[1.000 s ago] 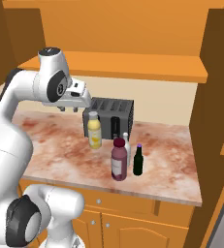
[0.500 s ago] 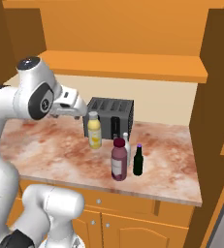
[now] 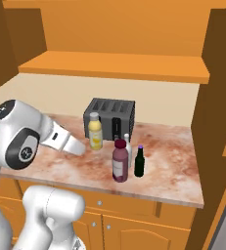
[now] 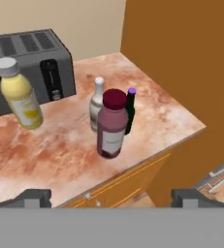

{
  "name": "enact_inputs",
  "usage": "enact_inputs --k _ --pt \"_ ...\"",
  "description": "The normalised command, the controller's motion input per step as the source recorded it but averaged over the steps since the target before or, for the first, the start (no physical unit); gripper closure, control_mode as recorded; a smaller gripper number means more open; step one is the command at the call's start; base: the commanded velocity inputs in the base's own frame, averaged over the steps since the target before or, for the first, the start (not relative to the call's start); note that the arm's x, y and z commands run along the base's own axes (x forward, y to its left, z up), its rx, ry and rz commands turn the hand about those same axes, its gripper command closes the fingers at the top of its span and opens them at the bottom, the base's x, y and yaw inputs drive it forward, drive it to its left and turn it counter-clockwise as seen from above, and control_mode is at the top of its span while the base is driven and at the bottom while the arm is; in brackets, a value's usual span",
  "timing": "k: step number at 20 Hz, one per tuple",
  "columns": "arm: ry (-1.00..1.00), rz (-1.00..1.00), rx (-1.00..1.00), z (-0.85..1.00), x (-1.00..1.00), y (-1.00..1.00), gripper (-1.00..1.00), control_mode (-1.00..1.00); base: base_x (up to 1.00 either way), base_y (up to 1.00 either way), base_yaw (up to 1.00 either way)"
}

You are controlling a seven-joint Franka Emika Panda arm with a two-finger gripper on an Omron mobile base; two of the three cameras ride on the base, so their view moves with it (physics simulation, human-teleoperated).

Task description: Sort all alcoholic drinks to one cabinet, and non-alcoholic drinks to the other.

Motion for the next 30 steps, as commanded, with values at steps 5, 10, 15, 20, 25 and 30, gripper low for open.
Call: enact_inputs --k 5,10,15,20,25,30 --pt "-0.09 -0.08 0.09 -0.18 -0.06 -0.42 -1.00 -1.00 0.00 0.00 0.00" --pt "0.00 0.01 0.09 -0.25 0.10 -0.26 -1.00 -1.00 0.00 0.00 0.00" --pt "0.00 0.04 0.01 -0.35 0.44 -0.19 -1.00 -1.00 0.00 0.00 0.00" --pt "0.00 0.12 0.00 -0.12 0.49 -0.09 -1.00 -1.00 0.00 0.00 0.00" --pt "0.00 0.13 0.00 -0.28 0.40 -0.19 -1.00 -1.00 0.00 0.00 0.00" --pt "0.00 0.06 0.00 -0.33 0.20 -0.10 -1.00 -1.00 0.00 0.00 0.00"
